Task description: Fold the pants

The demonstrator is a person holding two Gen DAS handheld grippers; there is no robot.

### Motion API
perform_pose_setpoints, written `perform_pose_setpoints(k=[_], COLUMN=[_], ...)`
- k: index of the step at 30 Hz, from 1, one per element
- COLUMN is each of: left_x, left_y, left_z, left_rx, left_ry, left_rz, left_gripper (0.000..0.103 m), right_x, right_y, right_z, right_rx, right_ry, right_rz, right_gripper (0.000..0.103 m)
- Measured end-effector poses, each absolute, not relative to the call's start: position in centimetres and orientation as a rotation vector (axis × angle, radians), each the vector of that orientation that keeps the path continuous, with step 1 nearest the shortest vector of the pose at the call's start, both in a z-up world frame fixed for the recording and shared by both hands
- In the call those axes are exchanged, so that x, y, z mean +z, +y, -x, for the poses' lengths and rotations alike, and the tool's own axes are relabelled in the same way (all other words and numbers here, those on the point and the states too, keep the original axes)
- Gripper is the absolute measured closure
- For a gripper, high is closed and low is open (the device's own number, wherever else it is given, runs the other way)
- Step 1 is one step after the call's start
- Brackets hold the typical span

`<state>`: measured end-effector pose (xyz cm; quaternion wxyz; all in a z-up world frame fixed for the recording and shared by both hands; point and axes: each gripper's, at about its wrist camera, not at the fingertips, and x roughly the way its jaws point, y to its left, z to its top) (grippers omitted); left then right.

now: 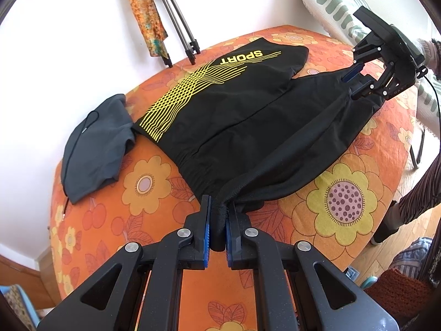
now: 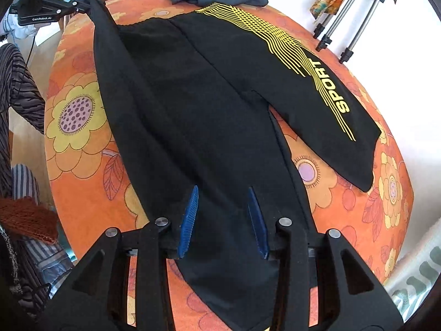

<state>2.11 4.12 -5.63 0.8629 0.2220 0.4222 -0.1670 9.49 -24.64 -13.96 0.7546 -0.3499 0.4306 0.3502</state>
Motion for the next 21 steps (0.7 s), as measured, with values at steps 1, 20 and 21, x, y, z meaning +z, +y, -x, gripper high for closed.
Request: perform_pose_setpoints(k=[1,20,21], left_x=[-5.6,-7.6,-8.0], left_y=[4.2,4.1,3.9], left_z=[-2.1,-1.5,-1.4], left_rx=[-0.349,-0.339,-0.347], left_ry=[0.886,0.924,0.936], left_rz=[-0.466,-0.467,-0.474], left_gripper=[0.096,0.096,0.096], right_x=[-14.4,-16.0,-16.0], right_y=[-24.2,-22.4,-22.3], right_z=[-9.9,-10.8,-10.9], right_rx=[0.772,0.917,0.922], right_ry=[0.946,1.073,1.073], right_rz=[0.772,0.727,0.728], right_gripper=[0.064,0.064,0.064])
